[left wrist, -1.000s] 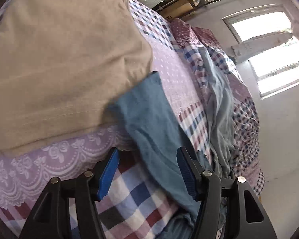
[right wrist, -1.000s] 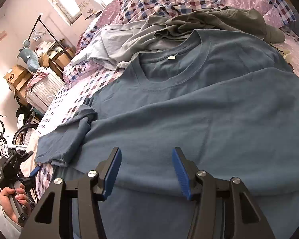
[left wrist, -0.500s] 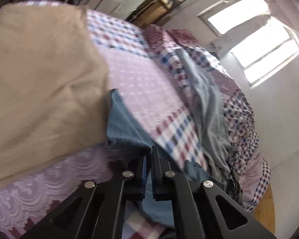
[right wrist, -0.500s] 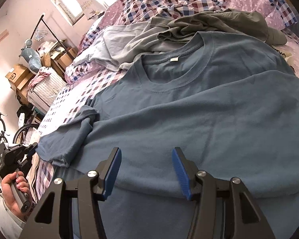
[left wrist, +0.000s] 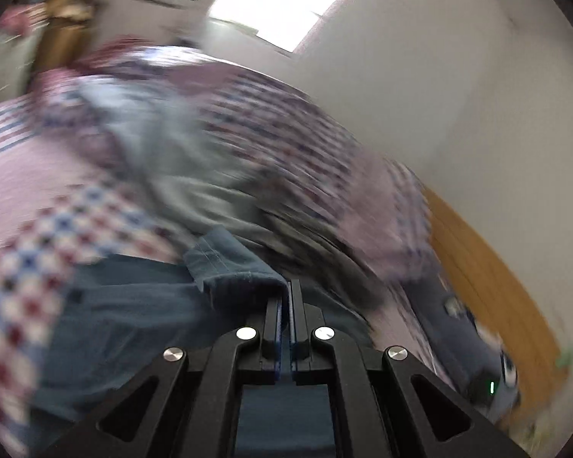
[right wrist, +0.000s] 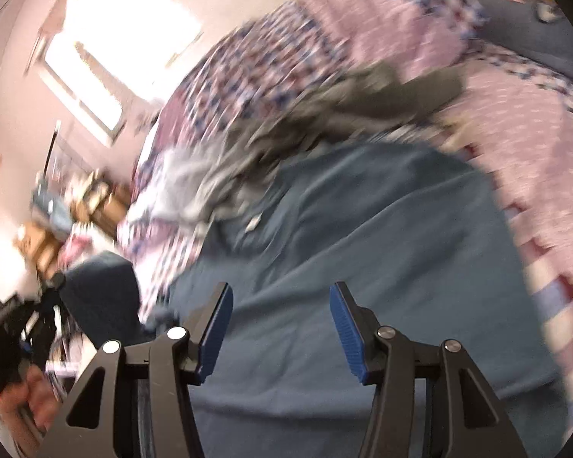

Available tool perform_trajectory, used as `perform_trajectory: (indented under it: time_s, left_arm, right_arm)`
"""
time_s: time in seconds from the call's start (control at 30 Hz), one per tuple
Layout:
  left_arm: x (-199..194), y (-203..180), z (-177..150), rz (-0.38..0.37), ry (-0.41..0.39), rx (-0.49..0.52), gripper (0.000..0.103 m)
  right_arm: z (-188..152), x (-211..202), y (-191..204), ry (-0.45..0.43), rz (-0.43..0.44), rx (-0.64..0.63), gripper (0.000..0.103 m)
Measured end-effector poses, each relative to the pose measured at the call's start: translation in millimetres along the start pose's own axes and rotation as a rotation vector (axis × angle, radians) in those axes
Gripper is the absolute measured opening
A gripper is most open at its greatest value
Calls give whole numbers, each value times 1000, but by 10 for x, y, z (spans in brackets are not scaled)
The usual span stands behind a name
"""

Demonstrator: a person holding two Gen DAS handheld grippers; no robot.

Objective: Fold clothes
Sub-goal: 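Release the sleeve and pinch the teal shirt edge with the left gripper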

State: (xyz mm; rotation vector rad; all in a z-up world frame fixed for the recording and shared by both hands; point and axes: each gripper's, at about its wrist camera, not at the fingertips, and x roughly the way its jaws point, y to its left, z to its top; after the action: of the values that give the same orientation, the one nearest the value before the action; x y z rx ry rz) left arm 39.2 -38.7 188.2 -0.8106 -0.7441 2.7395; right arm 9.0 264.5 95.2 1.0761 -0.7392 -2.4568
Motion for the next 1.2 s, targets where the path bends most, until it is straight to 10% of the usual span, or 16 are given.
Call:
perform_trajectory:
  time_s: [0.37, 0.57, 0.97, 1.2]
  left_arm:
    - [1225, -1319, -1387, -138, 456, 240, 9]
    - [674, -1050, -1233, -226, 399, 237, 62]
    - [-529, 1200, -673, 348, 132, 174, 72]
    - [-426, 1646, -859, 431, 203, 193, 72]
  right_arm:
    - [338, -727, -1104, -139, -22, 318, 58]
    - [393, -736, -1098, -127, -5, 294, 58]
    - [165, -114, -733, 126, -24, 86, 58]
    - [18, 148, -664, 193, -178, 3, 58]
